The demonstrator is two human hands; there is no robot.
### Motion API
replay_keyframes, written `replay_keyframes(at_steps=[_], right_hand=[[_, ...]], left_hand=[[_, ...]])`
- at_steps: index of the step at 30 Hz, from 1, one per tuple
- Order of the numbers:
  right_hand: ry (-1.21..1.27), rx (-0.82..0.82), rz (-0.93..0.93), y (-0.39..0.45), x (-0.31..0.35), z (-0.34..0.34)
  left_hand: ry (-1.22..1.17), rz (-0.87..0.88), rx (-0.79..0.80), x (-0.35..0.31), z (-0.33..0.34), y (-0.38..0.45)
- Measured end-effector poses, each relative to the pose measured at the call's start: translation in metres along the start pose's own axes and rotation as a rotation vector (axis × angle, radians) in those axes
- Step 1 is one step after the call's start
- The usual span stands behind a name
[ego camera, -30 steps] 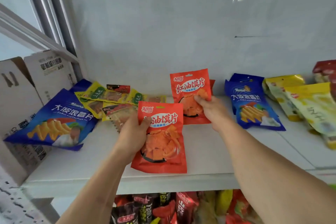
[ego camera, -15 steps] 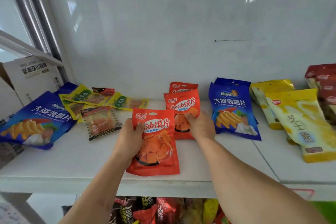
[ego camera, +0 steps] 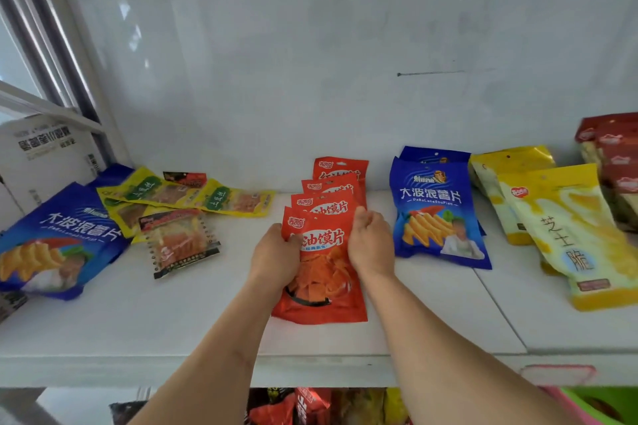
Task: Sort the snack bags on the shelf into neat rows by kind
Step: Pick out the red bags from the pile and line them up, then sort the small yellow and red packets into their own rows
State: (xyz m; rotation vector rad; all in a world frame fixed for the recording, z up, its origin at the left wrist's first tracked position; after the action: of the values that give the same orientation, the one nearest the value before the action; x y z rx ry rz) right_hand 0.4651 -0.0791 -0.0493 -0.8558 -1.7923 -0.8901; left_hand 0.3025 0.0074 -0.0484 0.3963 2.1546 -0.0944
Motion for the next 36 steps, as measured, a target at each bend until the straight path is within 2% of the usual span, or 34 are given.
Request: replay_keyframes(at_steps=[5,20,28,36], right_hand=[[-0.106,0.074,-0.012,-0.003,-0.003,0.002],[-0.462,0.091,-0.131,0.012,0.001,0.014],[-0.594,0.055,-0.289,0.001,0.029,0.012],[-0.545,0.243,-0.511,-0.037,0.071,0.065]], left_hand=[[0.069,0.011,-0.029,-0.003,0.019,0.009],[0.038,0.017,-0.026,-0.010,0.034,0.037],[0.161,0.014,-0.119,-0.005,-0.006,0.024],[0.395,0.088,-0.291,0.010,-0.076,0.003]])
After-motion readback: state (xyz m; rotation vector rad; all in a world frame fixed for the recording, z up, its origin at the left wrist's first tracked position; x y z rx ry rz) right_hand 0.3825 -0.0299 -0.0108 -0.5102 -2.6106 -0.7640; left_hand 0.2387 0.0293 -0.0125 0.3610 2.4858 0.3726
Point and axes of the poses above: each hand's wrist, its own y-axis towards the middle knuckle, its own z-axis out of the palm, x = y × z, the point moved 5 cm from there along y, towards the middle knuckle, and after that the axes turned 5 degrees about y, right-handed, at the moved point
